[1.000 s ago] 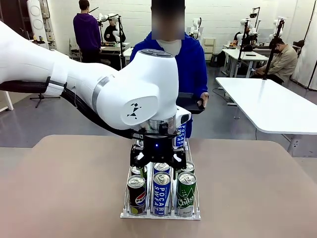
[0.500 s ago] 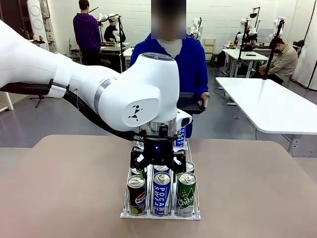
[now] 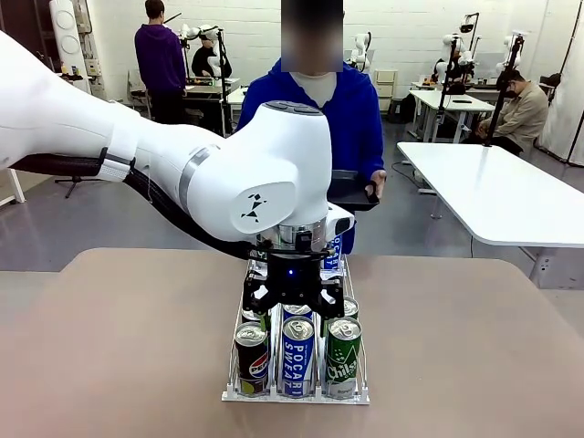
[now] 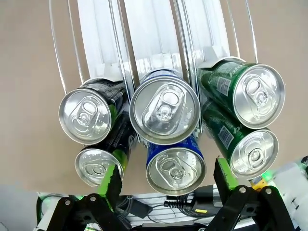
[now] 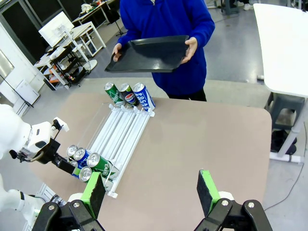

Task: Retrieve and hand over the desired beverage to the person.
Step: Pick up a can of the same type that the person held from the Automatic Can Dispenser.

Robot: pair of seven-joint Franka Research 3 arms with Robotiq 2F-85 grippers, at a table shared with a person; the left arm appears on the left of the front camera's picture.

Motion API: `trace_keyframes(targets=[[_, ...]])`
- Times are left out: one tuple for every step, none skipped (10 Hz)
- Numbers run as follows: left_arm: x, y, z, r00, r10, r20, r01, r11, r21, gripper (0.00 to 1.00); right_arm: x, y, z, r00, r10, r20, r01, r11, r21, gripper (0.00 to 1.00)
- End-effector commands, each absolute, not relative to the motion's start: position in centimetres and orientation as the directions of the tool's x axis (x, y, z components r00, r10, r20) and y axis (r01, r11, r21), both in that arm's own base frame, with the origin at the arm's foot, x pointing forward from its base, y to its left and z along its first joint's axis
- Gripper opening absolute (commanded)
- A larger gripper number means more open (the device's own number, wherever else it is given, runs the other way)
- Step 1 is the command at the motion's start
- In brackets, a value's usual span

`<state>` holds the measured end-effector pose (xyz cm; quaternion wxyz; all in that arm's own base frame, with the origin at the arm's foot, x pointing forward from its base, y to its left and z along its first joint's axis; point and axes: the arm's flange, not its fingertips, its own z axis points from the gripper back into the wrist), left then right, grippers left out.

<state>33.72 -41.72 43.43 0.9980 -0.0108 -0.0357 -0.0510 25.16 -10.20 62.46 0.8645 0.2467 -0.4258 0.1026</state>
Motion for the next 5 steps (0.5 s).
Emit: trace_keyframes(targets=[[34.26,-42.22,43.55,0.991,-0.111,0.076,0.110,0.994,0.010,1.00,25.36,-10.19,62.24,0.613,-0.037,0.789,-0.401,0.846,0.351,1.00],[34.29,-42.19,43.41,0.991,-0.112,0.076,0.111,0.994,0.020,1.00,25.36,-10.19,62.24,0.613,-0.037,0.789,-0.401,0.846,0.351,1.00],[34.36,-42.10,43.28,0.987,-0.146,0.072,0.145,0.989,0.020,0.85,25.36,-10.19,62.24,0.613,-0.037,0.789,-0.401,0.846,0.351,1.00],[34.32,-42.12,43.21,0.987,-0.145,0.066,0.144,0.989,0.026,0.48,25.36,-10.19,62.24,0.613,-0.037,0.789,-0.401,0.846,0.351,1.00],[34.35,-42.08,43.21,0.987,-0.149,0.062,0.147,0.989,0.025,0.32,25.36,-10.19,62.24,0.613,-0.037,0.789,-0.401,0.846,0.351,1.00]])
